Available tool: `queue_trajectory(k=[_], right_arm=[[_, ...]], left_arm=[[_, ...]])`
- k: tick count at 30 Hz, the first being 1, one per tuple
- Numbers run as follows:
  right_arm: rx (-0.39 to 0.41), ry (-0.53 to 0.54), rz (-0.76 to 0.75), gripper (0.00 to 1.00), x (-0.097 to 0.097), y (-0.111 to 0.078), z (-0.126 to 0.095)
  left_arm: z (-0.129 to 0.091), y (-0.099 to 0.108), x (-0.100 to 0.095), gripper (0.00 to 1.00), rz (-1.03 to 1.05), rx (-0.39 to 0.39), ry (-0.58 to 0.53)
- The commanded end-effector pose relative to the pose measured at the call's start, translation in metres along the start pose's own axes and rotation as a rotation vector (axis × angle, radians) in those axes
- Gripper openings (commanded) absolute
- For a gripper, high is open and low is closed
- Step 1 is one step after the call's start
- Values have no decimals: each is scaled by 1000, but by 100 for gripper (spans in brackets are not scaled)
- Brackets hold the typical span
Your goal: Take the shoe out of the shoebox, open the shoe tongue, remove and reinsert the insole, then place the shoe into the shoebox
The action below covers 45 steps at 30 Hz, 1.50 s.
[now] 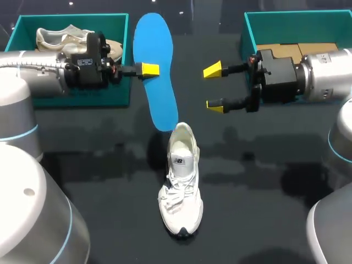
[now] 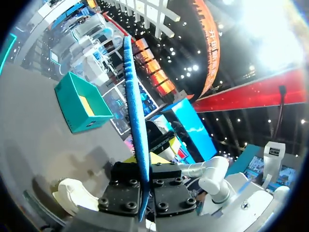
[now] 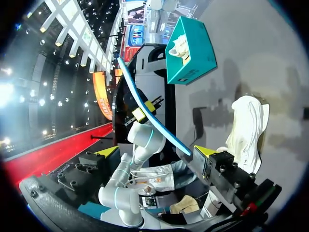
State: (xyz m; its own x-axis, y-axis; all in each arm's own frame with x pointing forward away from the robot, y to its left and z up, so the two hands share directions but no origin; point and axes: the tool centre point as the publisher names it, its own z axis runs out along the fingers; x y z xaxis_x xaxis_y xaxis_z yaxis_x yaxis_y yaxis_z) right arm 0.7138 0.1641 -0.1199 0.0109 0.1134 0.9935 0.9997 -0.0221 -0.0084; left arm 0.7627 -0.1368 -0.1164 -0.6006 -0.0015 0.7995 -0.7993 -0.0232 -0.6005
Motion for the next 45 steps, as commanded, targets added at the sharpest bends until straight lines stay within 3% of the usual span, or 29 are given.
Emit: queue_trajectory(k=[1, 12, 27, 35, 40, 45], right_arm=[[1, 36, -4, 100, -2, 2, 5], [19, 60, 12, 100, -3, 9, 9], [19, 60, 12, 100, -3, 9, 9], [19, 60, 12, 100, -3, 9, 9], [19, 60, 12, 100, -3, 9, 9], [19, 60, 12, 100, -3, 9, 9]], left_arm=[[-9, -6, 4, 0, 350, -20, -36], [-22, -29, 4, 0, 700, -87, -84], [-22, -29, 4, 0, 700, -87, -84], [-17, -26, 8, 0, 1005, -170, -37], [-16, -22, 6, 0, 1221, -248, -68], [-12, -22, 4, 0, 1402, -251, -50]])
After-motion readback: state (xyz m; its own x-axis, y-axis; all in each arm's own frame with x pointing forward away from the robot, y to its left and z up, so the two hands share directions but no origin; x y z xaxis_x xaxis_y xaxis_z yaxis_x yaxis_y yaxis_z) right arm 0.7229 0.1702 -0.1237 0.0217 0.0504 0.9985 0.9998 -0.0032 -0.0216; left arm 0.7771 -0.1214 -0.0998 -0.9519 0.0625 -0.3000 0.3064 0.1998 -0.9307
